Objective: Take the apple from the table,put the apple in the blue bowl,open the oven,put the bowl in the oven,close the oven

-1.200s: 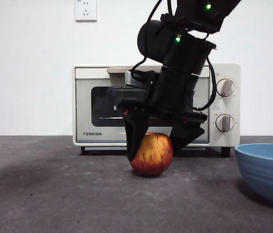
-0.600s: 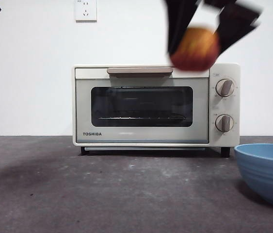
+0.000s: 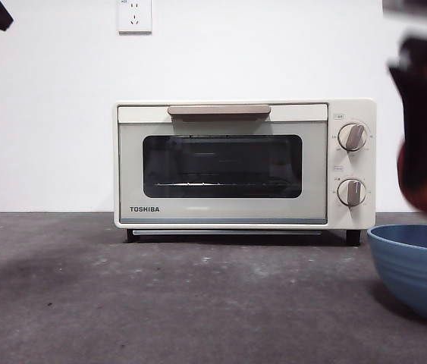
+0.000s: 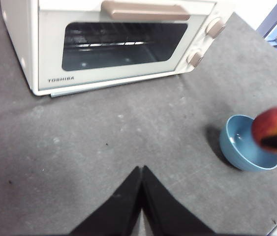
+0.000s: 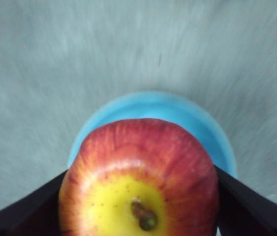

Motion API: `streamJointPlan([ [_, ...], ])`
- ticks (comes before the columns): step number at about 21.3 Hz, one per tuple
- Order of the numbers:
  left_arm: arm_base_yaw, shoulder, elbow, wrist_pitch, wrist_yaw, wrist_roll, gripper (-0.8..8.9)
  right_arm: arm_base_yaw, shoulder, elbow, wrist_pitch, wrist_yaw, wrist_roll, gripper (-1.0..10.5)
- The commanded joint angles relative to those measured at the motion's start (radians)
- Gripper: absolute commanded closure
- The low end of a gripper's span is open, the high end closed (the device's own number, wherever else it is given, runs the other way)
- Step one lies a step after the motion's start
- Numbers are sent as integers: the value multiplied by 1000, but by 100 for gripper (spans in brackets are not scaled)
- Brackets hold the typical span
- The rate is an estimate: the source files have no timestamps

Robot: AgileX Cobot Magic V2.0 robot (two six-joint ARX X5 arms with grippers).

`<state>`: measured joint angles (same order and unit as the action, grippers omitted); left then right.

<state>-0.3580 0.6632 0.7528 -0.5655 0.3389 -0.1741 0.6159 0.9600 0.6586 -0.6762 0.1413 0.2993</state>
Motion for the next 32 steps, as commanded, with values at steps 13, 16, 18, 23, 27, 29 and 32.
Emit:
streamJointPlan([
  [13, -5, 5, 23, 11, 1, 9, 807, -66, 129, -116, 188, -47, 30, 466],
  [16, -4, 9, 23, 13, 1, 9, 807, -58, 114, -96, 204, -46, 29, 466],
  [18, -4, 19, 23, 16, 1, 9, 807, -55, 85, -58, 184, -42, 20, 466],
  [23, -35, 82, 26, 117, 1, 6, 806, -56, 39, 114, 6, 16, -37, 466],
  [27, -72, 231, 70, 273, 0, 5, 806, -58, -9, 225, -158, 51, -50, 467],
  [29, -79, 345, 137, 320, 0, 5, 806, -66, -59, 222, -199, 78, -49, 467],
  [32, -82, 487, 240, 367, 0, 10, 807, -92, -125, 222, -237, 79, -44, 467],
])
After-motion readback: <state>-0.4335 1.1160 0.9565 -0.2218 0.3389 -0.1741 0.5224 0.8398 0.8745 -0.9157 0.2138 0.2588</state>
